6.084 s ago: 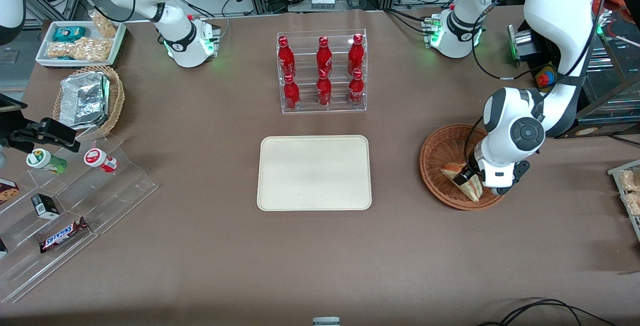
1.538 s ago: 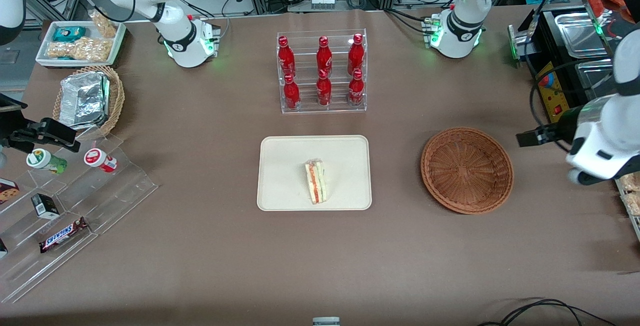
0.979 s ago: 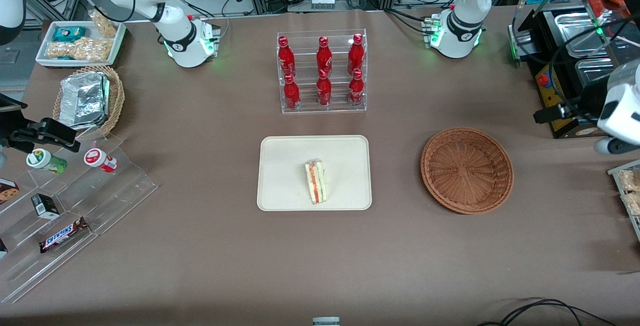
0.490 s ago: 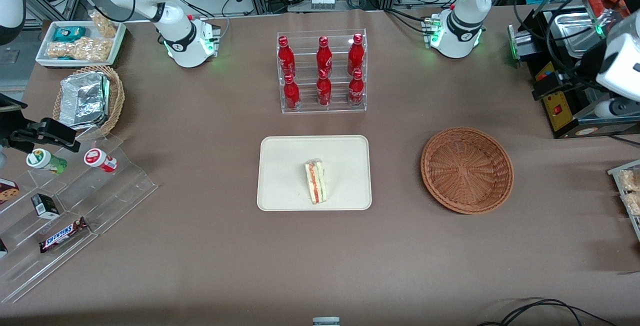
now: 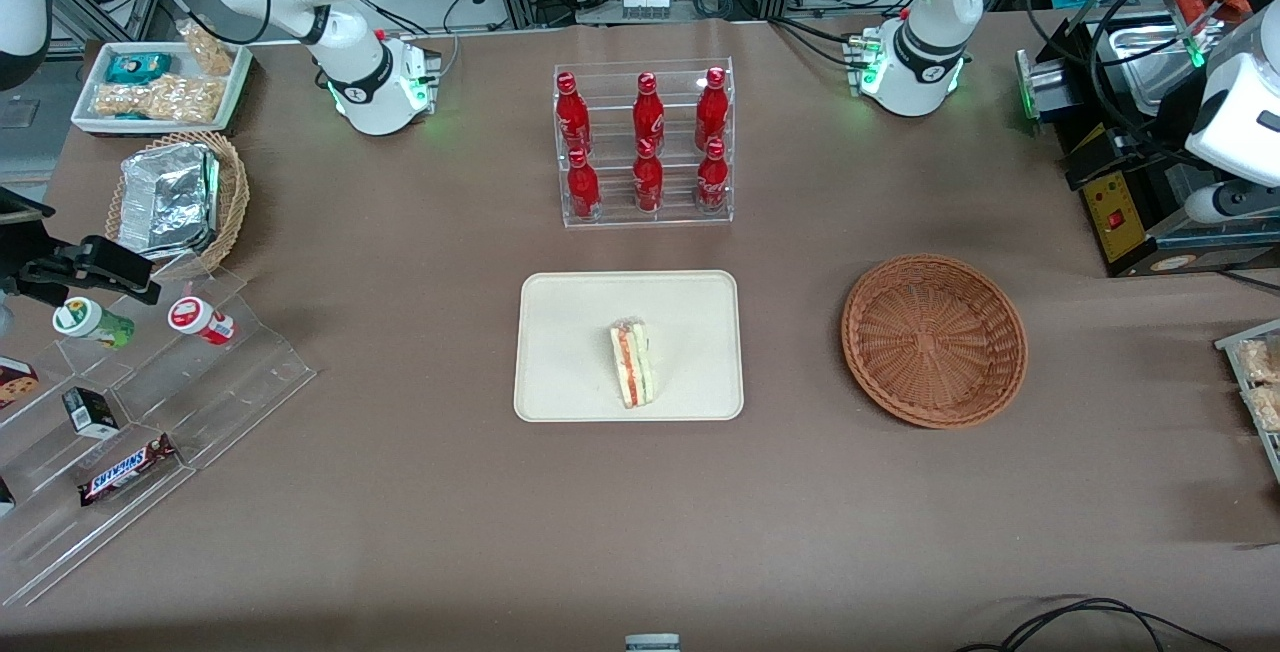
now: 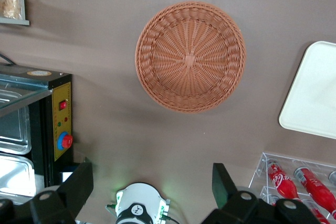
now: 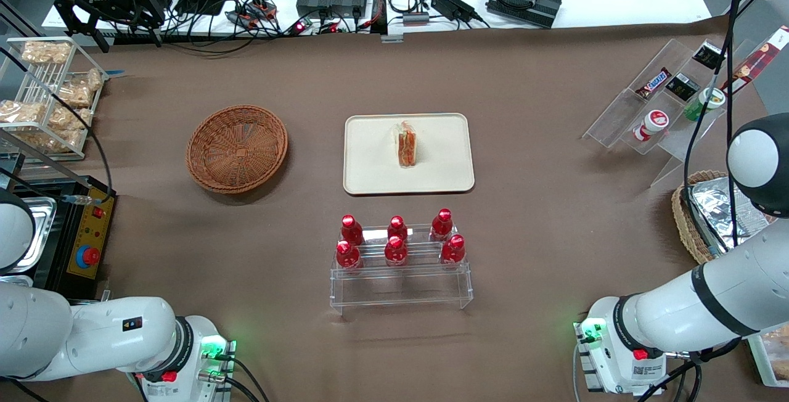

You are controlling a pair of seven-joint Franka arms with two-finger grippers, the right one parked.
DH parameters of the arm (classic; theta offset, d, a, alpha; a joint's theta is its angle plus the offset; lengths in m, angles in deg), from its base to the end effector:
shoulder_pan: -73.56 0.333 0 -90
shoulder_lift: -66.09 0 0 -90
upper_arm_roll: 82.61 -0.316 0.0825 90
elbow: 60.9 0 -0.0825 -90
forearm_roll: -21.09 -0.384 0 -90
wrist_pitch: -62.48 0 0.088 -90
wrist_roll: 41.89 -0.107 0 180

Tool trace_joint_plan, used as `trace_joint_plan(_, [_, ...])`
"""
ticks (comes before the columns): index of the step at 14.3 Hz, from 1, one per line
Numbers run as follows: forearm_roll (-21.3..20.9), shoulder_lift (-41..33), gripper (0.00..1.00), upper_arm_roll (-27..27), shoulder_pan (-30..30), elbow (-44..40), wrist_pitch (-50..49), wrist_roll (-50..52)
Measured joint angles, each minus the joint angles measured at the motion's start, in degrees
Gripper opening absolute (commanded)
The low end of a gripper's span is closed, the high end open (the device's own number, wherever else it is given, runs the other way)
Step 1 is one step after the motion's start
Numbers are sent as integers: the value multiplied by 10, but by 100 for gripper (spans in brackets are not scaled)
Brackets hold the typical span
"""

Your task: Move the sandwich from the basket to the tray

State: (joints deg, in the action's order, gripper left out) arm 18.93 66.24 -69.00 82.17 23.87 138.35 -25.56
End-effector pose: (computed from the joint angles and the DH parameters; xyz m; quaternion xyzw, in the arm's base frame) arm 0.5270 -0.0412 0.6456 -0.9915 -0.1015 0.0741 0.0326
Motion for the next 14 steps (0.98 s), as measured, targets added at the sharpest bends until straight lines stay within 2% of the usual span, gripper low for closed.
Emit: trace_joint_plan(14, [0, 1, 100, 3, 0, -1, 10, 0])
